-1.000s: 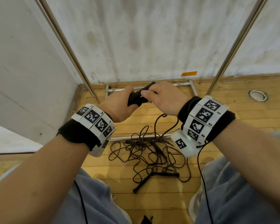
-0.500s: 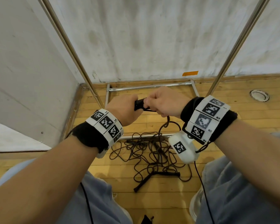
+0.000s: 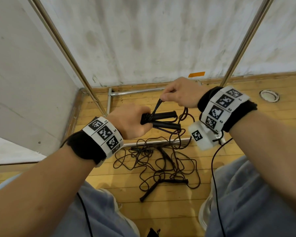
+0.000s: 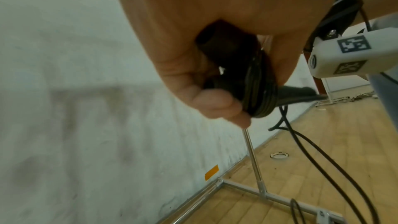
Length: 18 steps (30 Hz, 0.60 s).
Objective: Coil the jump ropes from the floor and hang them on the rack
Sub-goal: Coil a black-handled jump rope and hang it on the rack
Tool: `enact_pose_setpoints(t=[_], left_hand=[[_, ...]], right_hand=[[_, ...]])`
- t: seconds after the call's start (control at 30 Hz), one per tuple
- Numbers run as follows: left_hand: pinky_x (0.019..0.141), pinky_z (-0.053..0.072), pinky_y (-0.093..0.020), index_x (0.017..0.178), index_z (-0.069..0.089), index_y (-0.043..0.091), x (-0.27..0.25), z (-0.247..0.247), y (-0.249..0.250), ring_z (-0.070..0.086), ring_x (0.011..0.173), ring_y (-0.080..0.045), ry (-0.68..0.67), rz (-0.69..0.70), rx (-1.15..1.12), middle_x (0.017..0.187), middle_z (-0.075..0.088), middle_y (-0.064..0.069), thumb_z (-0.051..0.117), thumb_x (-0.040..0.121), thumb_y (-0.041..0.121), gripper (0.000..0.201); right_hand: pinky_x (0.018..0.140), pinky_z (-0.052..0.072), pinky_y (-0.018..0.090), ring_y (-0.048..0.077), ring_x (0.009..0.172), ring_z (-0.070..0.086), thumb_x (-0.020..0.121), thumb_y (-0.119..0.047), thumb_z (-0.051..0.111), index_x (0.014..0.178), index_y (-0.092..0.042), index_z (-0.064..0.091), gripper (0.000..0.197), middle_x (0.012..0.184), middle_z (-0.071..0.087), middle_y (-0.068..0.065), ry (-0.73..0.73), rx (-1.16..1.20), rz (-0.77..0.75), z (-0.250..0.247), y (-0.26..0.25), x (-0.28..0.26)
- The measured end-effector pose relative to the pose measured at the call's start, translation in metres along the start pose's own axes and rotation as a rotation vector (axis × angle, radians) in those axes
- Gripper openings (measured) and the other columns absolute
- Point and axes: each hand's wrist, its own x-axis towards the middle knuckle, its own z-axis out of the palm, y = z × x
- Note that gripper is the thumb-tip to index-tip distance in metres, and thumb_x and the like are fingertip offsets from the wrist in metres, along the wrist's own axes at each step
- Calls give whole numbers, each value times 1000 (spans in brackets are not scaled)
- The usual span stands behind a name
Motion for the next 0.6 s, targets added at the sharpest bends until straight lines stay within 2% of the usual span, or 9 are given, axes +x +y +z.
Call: enact_pose_setpoints(t=[0.1,0.2,0.27,0.4,0.47,0.5,0.57,0.6], left_hand=[[50,36,-24,86,63,24,-5,-11,4,52,55,-7,37,63,-80,59,55,8,62,82,39,16],[50,32,-18,75,56,31,-12,-23,11,52,56,-7,77,75,-177,57,53,9,56,74,44,13],[48,31,-16,72,56,32,-16,-31,16,53,58,-8,126,76,-282,57,55,7,57,72,42,10],[57,49,-36,90,68,12,-22,-44,21,61,61,-17,214,49,-508,69,67,-5,61,72,33,28],[57,52,-38,96,68,11,-22,-49,23,64,63,-21,235,26,-630,74,69,-8,60,73,29,30],[55,51,-35,96,68,11,-22,-50,23,63,60,-20,257,6,-694,73,69,-8,60,73,28,29],[49,48,-30,93,66,9,-19,-50,23,60,52,-18,311,-50,-807,69,69,-9,59,74,27,27],[46,46,-29,91,66,7,-17,-50,23,59,49,-19,338,-81,-855,66,68,-9,58,75,27,27]], right_hand=[[56,44,21,2,44,40,90,-28,60,79,-30,69,15,46,47,-16,-50,185,-21,-7,6,1],[49,38,18,6,46,36,90,-22,62,83,-29,74,16,48,43,-12,-64,377,-65,-11,9,1],[52,36,21,7,49,38,89,-21,62,82,-30,76,18,52,47,-11,-53,436,-104,-11,9,0],[50,43,16,3,48,47,92,-16,57,82,-21,72,19,53,54,-11,-83,514,-109,-10,3,5],[61,50,23,5,57,52,94,-6,51,77,-19,63,24,66,58,-7,-57,558,-5,-4,-1,9],[58,48,24,7,56,50,94,-4,48,73,-19,60,28,67,57,-5,-57,665,13,2,-2,9],[43,33,18,6,45,39,96,-8,45,67,-18,58,33,55,48,-6,-85,861,-33,14,-6,8],[40,27,16,5,43,33,97,-11,43,68,-17,56,32,51,43,-7,-89,876,-42,19,-8,7]])
